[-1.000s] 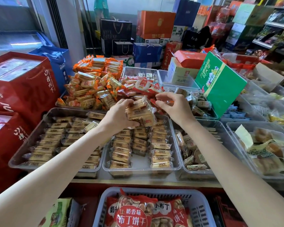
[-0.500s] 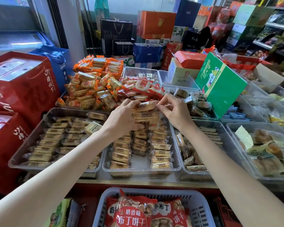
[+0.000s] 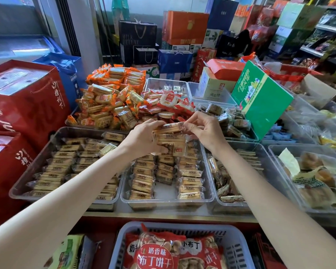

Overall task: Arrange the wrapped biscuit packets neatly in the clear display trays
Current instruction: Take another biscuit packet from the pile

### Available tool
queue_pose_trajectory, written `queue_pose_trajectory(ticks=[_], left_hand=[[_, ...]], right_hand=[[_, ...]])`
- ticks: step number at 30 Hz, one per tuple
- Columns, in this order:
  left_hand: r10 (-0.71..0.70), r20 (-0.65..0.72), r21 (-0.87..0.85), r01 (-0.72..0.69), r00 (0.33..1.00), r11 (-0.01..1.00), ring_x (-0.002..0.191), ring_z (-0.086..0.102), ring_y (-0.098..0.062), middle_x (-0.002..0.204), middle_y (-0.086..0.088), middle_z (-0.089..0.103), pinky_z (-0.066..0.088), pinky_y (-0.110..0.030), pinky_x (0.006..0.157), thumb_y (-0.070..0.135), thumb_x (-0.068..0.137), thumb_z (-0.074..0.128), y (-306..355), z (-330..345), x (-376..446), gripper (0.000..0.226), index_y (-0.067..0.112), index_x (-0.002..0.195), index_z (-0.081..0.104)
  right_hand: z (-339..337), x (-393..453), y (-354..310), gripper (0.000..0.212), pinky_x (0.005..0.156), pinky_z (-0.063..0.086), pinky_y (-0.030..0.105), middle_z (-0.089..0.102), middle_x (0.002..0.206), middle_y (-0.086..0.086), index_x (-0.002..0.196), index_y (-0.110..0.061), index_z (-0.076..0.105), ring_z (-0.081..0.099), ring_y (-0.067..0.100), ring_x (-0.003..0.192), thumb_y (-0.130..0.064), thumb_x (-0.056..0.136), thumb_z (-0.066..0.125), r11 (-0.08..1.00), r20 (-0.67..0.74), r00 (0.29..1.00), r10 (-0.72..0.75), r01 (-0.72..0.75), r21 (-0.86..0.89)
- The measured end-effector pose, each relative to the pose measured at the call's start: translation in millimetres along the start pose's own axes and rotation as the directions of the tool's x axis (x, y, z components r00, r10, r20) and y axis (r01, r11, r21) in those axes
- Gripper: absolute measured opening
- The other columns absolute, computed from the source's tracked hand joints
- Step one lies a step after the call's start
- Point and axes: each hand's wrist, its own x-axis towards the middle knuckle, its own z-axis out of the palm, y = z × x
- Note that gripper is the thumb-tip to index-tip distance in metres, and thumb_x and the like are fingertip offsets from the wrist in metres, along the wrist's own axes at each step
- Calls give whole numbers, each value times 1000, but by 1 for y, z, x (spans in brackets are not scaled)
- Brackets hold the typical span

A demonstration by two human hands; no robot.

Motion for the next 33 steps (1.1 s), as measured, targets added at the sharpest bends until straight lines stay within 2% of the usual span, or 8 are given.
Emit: queue_pose_trajectory(ticks=[3,6,8,12,16,25,29,33], left_hand=[[-24,32,-52,25,999,998,112,54,-16,131,-2,51,41,-21,90,20,67,84,0,-2,2,85,19,140,41],[-101,65,-338,117,993,934,68,62,7,106,-1,65,47,-6,62,7,68,81,-2,-4,-1,79,17,137,44],[-128,82,-426,150,988,892,57,61,12,87,8,63,45,-4,54,2,70,78,-4,-6,-1,79,16,138,43],[-116,110,-448,154,987,881,58,61,12,87,10,61,47,-5,57,2,70,78,-1,-10,-1,79,17,139,42],[-105,88,-467,134,991,874,73,63,2,99,4,64,51,-13,68,4,67,79,-3,-14,0,82,21,138,43],[-121,100,-541,156,988,826,85,64,-7,98,2,67,49,-14,72,7,69,79,-6,-5,-2,78,19,138,45],[-193,37,-555,181,980,812,78,60,-1,94,9,61,46,-4,55,5,72,77,-13,-6,-4,68,16,134,49],[-255,12,-627,206,967,751,91,65,-15,113,-5,64,55,-18,72,10,72,78,-21,-6,-4,64,14,131,52]], right_hand=[[-2,1,3,12,71,59,31,67,87,13,81,-14,60,66,24,82,-5,89,61,997,11,998,64,-64,53],[-15,5,8,12,80,57,31,66,98,8,98,-8,62,65,22,91,-2,87,63,997,122,989,79,-79,-11],[-19,4,8,19,86,54,26,66,99,0,101,-13,63,66,18,94,-4,84,67,994,198,978,69,-50,-99],[-15,2,7,16,83,54,23,68,88,-1,85,-18,63,66,17,86,-8,78,73,995,127,992,24,-12,-98],[-15,3,6,12,82,56,33,69,96,17,85,-10,63,67,21,86,-5,78,72,978,123,984,131,-148,145],[-8,1,2,12,53,54,22,68,69,6,82,-10,56,66,11,57,-1,88,60,966,34,983,183,-186,179],[-16,-2,3,11,65,58,29,71,83,13,97,-12,55,70,21,70,-4,90,60,965,126,969,211,-227,130],[-12,-4,2,17,74,58,27,70,91,9,96,-11,64,70,17,80,-1,82,68,986,207,965,160,-164,3]])
